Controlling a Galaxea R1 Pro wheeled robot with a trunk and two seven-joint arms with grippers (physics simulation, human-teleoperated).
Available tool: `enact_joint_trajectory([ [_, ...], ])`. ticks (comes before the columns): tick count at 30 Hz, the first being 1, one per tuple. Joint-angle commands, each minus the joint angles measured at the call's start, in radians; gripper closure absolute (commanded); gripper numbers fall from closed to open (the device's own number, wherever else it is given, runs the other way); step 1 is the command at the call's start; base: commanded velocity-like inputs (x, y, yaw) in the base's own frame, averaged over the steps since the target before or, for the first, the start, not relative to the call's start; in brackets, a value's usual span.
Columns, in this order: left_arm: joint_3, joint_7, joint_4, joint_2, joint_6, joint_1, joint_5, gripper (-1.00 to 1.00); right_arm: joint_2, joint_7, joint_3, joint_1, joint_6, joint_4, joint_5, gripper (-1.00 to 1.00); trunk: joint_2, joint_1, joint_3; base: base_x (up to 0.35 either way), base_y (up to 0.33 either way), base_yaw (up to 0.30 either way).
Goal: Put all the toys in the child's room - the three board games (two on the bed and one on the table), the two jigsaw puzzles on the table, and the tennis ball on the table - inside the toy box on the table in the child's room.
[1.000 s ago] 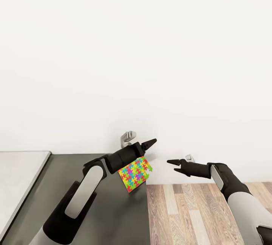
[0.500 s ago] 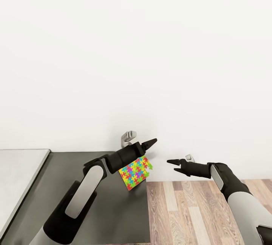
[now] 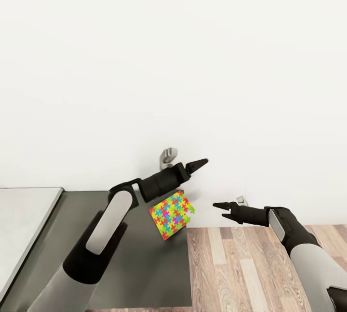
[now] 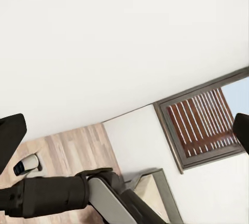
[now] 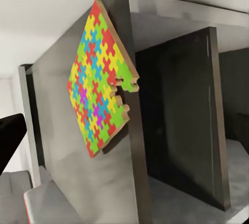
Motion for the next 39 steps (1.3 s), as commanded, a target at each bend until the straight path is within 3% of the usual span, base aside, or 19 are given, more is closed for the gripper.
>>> enact_joint_trajectory([
  [1, 0.001, 0.009, -0.001, 0.000, 0.006, -0.008, 0.022, -1.00, 0.001, 0.003, -0.002, -0.003, 0.004, 0.000, 0.001, -1.00, -0.002, 0.000, -0.003, 0.000, 0.000, 0.000],
  [10, 0.001, 0.013, -0.001, 0.002, 0.015, -0.028, 0.060, -1.00, 0.006, 0.005, -0.001, -0.023, 0.004, 0.004, 0.002, -1.00, -0.002, 0.000, -0.018, 0.000, 0.000, 0.000],
  [20, -0.001, 0.023, -0.001, 0.001, 0.017, -0.032, 0.068, -1.00, 0.004, 0.018, -0.002, -0.029, 0.005, 0.005, -0.001, -1.00, -0.002, 0.000, -0.034, 0.000, 0.000, -0.001],
  [26, -0.002, 0.026, -0.001, 0.001, 0.017, -0.033, 0.069, -1.00, 0.001, 0.082, -0.003, -0.029, 0.001, 0.004, -0.005, -1.00, -0.002, 0.000, -0.043, 0.000, 0.000, -0.036],
  [32, -0.002, 0.027, -0.001, 0.001, 0.017, -0.033, 0.070, -1.00, 0.000, 0.193, -0.002, -0.028, -0.008, 0.005, 0.000, -1.00, -0.002, 0.000, -0.053, 0.000, 0.000, -0.066],
  [39, -0.005, 0.028, 0.000, 0.000, 0.017, -0.033, 0.070, -1.00, 0.001, 0.234, -0.001, -0.029, -0.011, 0.008, 0.004, -1.00, -0.002, 0.000, -0.064, 0.000, 0.000, -0.076],
])
